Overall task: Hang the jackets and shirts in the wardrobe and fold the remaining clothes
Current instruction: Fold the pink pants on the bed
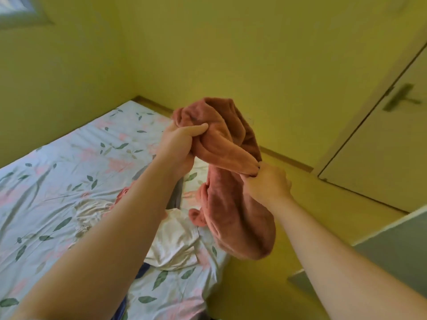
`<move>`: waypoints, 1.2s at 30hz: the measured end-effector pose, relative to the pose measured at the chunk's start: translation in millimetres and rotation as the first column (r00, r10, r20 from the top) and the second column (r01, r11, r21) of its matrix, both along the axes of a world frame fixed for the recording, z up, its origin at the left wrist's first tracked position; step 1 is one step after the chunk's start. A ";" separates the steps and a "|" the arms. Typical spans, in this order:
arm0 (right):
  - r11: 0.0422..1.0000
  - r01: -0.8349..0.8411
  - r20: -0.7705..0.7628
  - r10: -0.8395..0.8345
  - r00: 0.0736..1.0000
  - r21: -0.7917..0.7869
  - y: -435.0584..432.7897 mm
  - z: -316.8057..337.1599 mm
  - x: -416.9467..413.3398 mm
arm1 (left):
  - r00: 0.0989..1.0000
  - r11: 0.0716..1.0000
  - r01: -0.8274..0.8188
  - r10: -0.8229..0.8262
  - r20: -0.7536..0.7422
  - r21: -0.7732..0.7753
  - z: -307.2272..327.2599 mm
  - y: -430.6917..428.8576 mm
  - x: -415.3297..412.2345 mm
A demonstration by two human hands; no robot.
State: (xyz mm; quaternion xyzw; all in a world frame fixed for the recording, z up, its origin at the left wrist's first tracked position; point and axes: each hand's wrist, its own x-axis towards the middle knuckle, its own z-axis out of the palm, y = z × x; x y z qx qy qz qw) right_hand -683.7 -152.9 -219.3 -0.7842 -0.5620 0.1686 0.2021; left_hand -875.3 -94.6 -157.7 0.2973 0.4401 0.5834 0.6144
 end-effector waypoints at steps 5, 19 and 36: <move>0.983 0.075 -0.313 -0.019 0.950 0.166 -9.9 53.1 36.1 | 0.991 0.993 0.119 -0.120 0.053 0.012 4.0 16.2 28.2; 0.917 0.379 -0.989 0.081 0.128 0.124 -16.0 150.0 45.3 | 0.694 0.721 0.341 0.239 -0.679 0.603 -38.7 -74.0 67.4; 0.952 0.298 -0.870 -0.092 0.484 0.065 -25.0 138.5 48.7 | 0.893 0.904 0.336 -0.216 -0.395 0.266 23.9 -1.5 89.7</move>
